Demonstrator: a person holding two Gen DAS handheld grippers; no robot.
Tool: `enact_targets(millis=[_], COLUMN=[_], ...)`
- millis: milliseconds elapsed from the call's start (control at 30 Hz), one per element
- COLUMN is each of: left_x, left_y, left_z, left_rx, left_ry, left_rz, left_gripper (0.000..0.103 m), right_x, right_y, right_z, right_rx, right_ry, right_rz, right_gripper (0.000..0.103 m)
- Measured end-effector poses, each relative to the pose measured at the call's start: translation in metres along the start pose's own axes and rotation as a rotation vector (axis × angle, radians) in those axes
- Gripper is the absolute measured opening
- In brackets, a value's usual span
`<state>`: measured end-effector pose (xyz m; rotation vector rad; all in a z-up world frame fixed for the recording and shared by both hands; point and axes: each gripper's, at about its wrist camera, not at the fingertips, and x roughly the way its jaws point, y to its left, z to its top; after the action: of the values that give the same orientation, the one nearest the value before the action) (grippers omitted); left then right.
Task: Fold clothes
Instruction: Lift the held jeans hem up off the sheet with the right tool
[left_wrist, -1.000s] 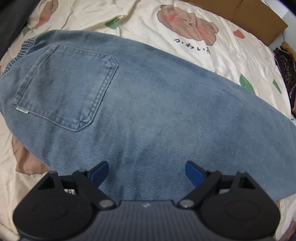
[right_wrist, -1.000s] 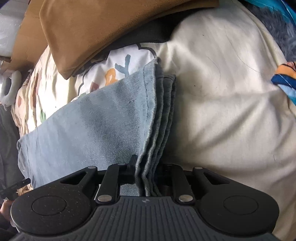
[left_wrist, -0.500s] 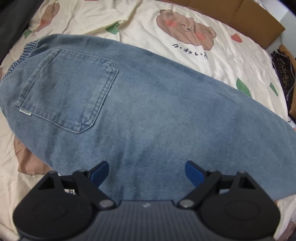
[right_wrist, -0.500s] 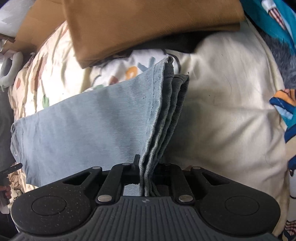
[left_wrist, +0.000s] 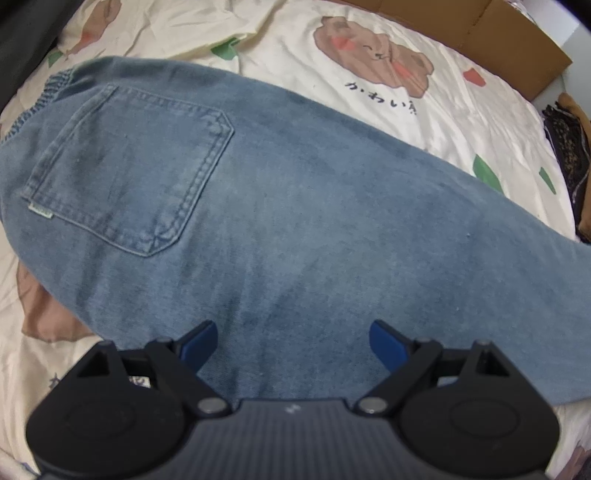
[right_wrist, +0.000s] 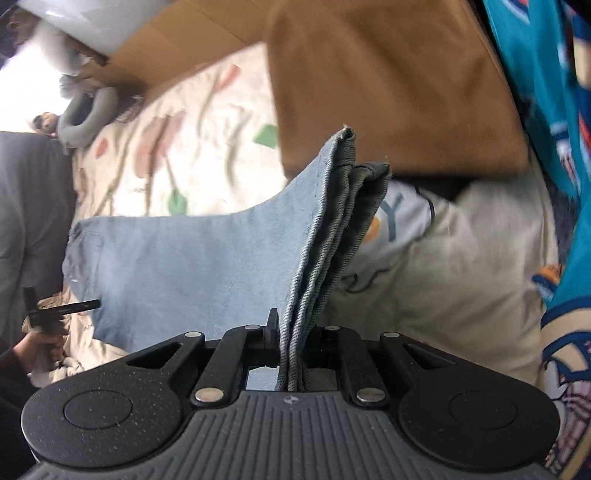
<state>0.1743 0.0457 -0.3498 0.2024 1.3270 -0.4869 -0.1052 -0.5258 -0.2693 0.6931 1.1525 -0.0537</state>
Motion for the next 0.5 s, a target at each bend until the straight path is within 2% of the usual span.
enact_targets(millis=[267,500], left_x=[0.004,0.008], left_y=[-0.016,-0.024], left_z=[-0.004,-0.006], left_rx=[0.021,0.053], left_ry=[-0.003,0.011], left_rz=[-0.021,-0.034], left_gripper=[0.089,0.089], right_x=[-0.048,-0.087], right_y=[0.035,0.05], right_z=[0.018,0.034], right_rx=[-0.031,-0.024], right_ry=[-0.049,-0.113], right_rz=[0.063,0.073], right_gripper=[0.009,0.009])
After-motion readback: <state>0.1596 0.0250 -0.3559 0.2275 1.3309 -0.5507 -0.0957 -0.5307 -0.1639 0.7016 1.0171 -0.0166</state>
